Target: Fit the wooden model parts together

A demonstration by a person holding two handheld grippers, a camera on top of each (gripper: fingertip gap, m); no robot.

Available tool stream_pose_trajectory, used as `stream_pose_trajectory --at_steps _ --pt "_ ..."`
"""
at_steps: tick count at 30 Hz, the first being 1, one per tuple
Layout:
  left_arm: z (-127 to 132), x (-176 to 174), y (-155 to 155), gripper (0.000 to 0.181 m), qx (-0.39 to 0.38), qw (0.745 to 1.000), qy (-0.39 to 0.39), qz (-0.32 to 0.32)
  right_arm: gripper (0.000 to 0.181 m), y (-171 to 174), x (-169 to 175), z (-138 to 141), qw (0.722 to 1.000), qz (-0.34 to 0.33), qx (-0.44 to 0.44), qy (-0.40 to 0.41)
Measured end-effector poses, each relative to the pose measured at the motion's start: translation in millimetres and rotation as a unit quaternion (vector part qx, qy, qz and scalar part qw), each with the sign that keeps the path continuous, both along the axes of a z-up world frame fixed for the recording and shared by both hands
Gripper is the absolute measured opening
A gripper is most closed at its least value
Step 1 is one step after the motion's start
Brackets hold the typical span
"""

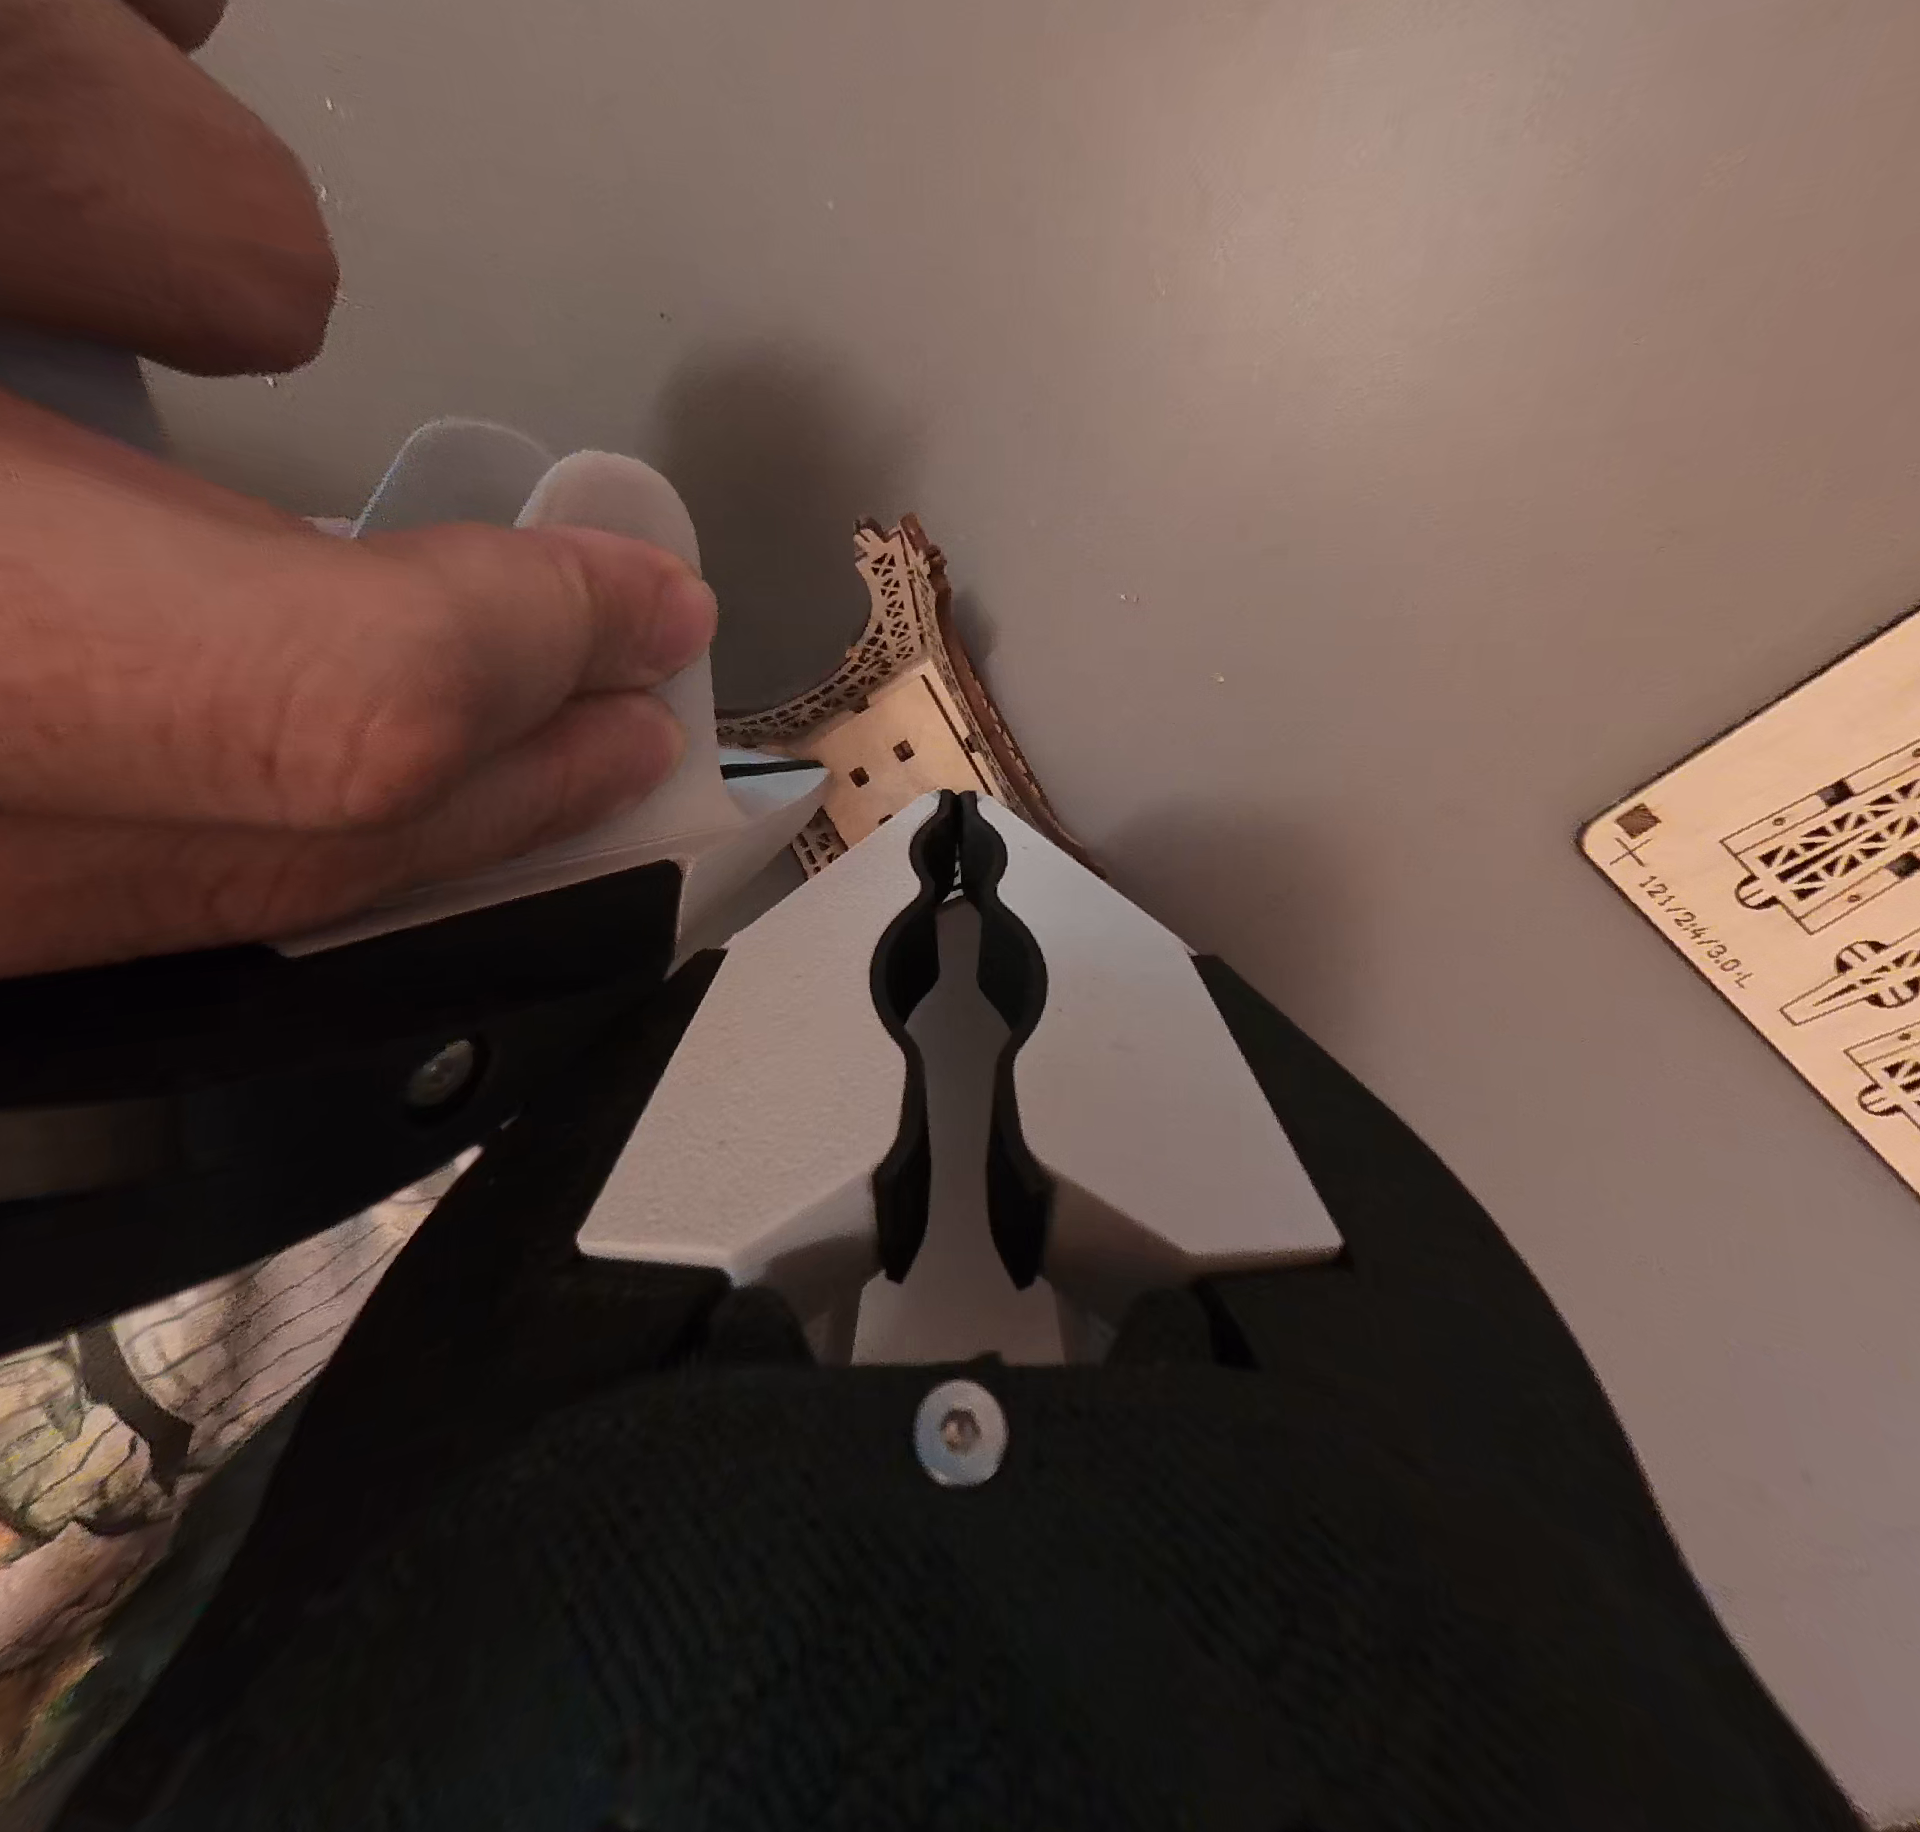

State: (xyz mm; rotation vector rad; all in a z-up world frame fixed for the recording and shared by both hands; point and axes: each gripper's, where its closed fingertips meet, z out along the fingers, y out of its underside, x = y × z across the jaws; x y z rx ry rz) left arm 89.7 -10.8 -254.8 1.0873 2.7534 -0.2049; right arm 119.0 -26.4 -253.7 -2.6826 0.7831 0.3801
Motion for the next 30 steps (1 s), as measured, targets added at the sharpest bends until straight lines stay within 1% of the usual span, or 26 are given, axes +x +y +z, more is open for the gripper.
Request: stream_pose_trajectory --at_steps 10,30 --pt "-0.6 -0.2 -0.1 0.0 0.015 1.0 0.004 -0.006 0.0 0.2 0.9 0.2 0.999 -0.027 0.022 -0.003" --pt "1.2 2.2 -1.6 0.0 0.009 0.999 -0.009 -0.037 0.0 0.5 1.2 0.6 0.998 -0.046 0.03 -0.031"
